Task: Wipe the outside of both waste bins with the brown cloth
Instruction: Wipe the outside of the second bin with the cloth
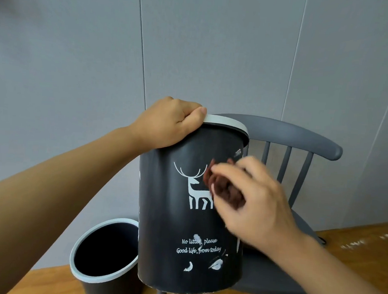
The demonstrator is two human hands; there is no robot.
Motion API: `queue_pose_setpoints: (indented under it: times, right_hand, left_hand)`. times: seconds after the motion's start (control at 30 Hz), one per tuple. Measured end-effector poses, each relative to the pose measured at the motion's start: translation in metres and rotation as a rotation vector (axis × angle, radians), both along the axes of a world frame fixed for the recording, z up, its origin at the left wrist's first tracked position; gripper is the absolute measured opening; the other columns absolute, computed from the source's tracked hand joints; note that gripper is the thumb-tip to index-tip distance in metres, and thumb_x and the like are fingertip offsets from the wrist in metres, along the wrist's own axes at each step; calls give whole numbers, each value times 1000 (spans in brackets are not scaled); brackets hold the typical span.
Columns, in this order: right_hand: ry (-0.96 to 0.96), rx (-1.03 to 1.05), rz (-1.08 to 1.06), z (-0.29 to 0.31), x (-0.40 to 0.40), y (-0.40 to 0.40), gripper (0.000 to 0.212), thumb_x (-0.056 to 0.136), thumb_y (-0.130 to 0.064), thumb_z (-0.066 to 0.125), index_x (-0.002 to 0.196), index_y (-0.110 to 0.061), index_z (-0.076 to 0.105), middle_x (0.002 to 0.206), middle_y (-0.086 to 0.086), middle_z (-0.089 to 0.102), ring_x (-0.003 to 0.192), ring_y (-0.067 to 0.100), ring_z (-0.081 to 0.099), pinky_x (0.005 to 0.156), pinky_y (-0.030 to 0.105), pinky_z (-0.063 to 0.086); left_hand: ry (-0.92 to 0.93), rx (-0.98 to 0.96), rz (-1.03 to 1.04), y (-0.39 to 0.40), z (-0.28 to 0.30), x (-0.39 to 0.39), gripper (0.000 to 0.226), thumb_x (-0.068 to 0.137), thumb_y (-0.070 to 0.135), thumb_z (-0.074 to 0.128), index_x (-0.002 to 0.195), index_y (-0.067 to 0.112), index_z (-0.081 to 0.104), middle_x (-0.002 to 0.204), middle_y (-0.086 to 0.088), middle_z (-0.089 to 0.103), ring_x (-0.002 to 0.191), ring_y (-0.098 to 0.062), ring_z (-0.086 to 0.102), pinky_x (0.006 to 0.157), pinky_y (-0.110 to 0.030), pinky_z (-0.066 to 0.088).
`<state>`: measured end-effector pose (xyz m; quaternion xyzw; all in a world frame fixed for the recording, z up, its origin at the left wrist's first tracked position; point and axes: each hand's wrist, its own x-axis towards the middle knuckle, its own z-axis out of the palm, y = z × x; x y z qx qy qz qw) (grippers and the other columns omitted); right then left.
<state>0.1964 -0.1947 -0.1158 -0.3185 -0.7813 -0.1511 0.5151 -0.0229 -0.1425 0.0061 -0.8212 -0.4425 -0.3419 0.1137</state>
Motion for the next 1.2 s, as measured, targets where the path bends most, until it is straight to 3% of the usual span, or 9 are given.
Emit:
queue_pose_setpoints:
  times: [0.13, 0.2, 0.27, 0.4, 0.57, 0.73, 0.9, 0.97, 1.2]
  right_hand:
    - [172, -50, -146, 24, -10, 18, 40, 92, -47, 63, 124, -24, 68, 103, 0, 54, 93, 27, 60, 74, 40, 56]
    - [152, -49, -120, 16, -13, 14, 53, 96, -56, 50, 130, -19, 66, 109, 2, 53, 98, 26, 56, 79, 37, 50]
    - [163, -49, -43, 7, -13, 8, 57, 104, -52, 35, 134, -15, 66, 111, 3, 54, 101, 25, 54, 84, 40, 47]
    - [154, -39, -95, -6, -16, 0, 44, 98, -44, 56, 129, -15, 67, 111, 2, 57, 102, 27, 58, 82, 37, 50]
    - [-4, -47, -5, 0, -11, -9, 36, 90, -36, 71, 120, -15, 70, 105, 2, 60, 93, 27, 63, 75, 41, 56]
    - [14, -47, -44, 19, -17, 2, 44, 91, -42, 69, 127, -17, 69, 107, 7, 57, 96, 32, 62, 80, 44, 56]
    - [-439, 71, -14, -22, -10, -39, 52, 88, -35, 72, 133, -9, 65, 107, 13, 56, 90, 31, 55, 72, 46, 54]
    - [-525, 85, 3, -22, -6, -43, 48, 88, -33, 73, 130, -11, 66, 104, 11, 56, 88, 27, 53, 69, 43, 54]
    - [-375, 61, -126, 35, -40, -24, 36, 93, -43, 55, 112, -16, 68, 95, 8, 47, 82, 29, 51, 61, 39, 48]
  left_hand:
    - [29, 0, 24, -4, 2, 7, 47, 107, 36, 39, 63, 20, 31, 52, 1, 37, 54, -16, 37, 51, -25, 27]
    - [12, -9, 34, -3, 3, 7, 48, 107, 35, 40, 63, 19, 30, 51, 1, 36, 53, -16, 35, 52, -29, 27]
    - [7, -10, 37, -3, 2, 6, 48, 106, 35, 39, 63, 19, 29, 52, 1, 35, 54, -16, 35, 53, -31, 28]
    - [19, 5, 40, -4, 1, 8, 47, 107, 35, 39, 63, 20, 29, 53, 1, 36, 54, -15, 36, 53, -27, 27]
    - [7, -10, 51, -6, 2, 7, 46, 106, 34, 38, 64, 19, 29, 54, 0, 36, 55, -16, 36, 58, -36, 24]
    - [37, 8, 53, -7, 3, 12, 46, 107, 34, 38, 64, 19, 29, 55, 0, 38, 62, -22, 35, 59, -34, 21]
    - [23, -3, 50, -4, 3, 9, 45, 106, 35, 37, 66, 17, 29, 56, -2, 37, 60, -23, 35, 58, -36, 24]
    - [40, 3, 46, -4, 3, 11, 44, 106, 36, 37, 67, 16, 30, 56, -2, 38, 57, -20, 37, 58, -36, 25]
    - [77, 0, 4, -6, 5, 25, 44, 99, 45, 31, 64, 19, 31, 54, 1, 39, 53, -15, 38, 58, -38, 34]
